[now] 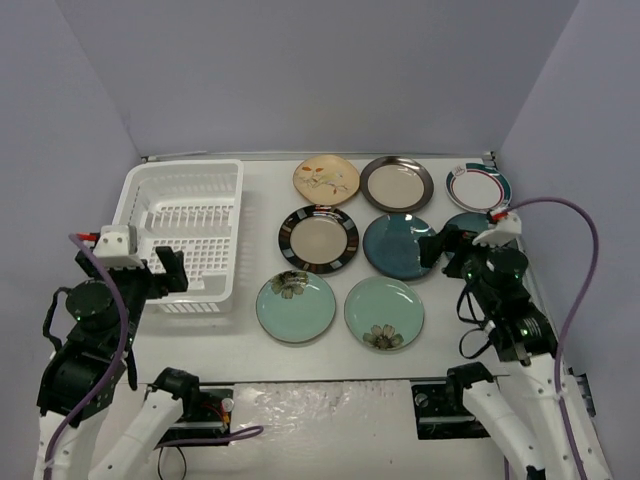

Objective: Load the plates into the dish rack

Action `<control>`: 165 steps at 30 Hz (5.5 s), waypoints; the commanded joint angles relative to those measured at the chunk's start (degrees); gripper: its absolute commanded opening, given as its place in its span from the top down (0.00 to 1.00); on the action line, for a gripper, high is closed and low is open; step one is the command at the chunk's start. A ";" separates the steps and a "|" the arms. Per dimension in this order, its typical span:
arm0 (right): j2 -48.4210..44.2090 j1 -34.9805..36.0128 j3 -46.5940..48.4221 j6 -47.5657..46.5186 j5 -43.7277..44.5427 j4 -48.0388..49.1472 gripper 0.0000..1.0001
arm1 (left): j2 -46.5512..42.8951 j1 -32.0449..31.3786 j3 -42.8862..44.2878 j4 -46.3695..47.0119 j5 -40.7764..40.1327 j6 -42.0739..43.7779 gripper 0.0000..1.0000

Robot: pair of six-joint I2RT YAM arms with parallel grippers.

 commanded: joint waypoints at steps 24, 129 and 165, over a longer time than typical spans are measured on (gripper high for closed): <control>19.00 -7.67 -23.17 17.34 -13.36 9.39 0.03 | 7.58 -0.21 -3.20 5.29 19.82 -5.56 0.03; 12.22 -5.08 -19.55 46.08 -39.57 62.82 1.00 | 40.57 -14.69 -8.96 57.17 46.31 -43.96 0.35; 13.19 -3.64 -5.92 12.50 -27.78 27.35 0.00 | 31.92 -7.96 24.03 8.05 4.20 -2.17 1.00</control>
